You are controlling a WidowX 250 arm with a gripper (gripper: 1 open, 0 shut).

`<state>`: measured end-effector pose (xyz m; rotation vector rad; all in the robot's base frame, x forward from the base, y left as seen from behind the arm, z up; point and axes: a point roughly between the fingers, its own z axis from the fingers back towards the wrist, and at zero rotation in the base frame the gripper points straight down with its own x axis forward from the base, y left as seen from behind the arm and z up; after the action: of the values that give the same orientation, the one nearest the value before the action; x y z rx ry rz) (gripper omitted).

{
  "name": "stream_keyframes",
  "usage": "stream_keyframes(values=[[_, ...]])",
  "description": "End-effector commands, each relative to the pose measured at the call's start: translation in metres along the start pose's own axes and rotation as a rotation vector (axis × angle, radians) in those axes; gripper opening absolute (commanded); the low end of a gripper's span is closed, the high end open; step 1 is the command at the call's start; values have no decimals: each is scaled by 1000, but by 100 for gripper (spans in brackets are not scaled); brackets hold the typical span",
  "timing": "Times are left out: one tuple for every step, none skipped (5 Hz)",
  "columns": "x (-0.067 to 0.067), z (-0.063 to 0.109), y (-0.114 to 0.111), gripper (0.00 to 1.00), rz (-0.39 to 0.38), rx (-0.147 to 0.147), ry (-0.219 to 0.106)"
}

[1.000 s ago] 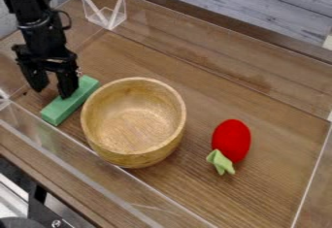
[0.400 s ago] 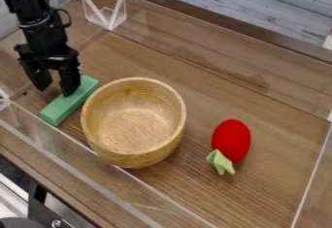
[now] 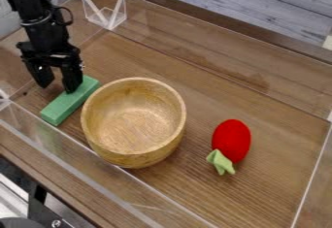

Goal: Put the green block in the brown bowl

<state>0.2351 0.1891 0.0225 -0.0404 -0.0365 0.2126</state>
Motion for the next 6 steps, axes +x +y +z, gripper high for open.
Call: stream_keyframes(values=[[1,-11,-1,100,-11,2,15],[0,-13,-2,100,-14,-2,29],[-2,-15,-2,100,-17,-7,42],[-3,-16,-2,100,-19,-12,56],[-6,-17,-6,100,-23,-12,70],[-8,-17,-10,100,-27,-12,84]])
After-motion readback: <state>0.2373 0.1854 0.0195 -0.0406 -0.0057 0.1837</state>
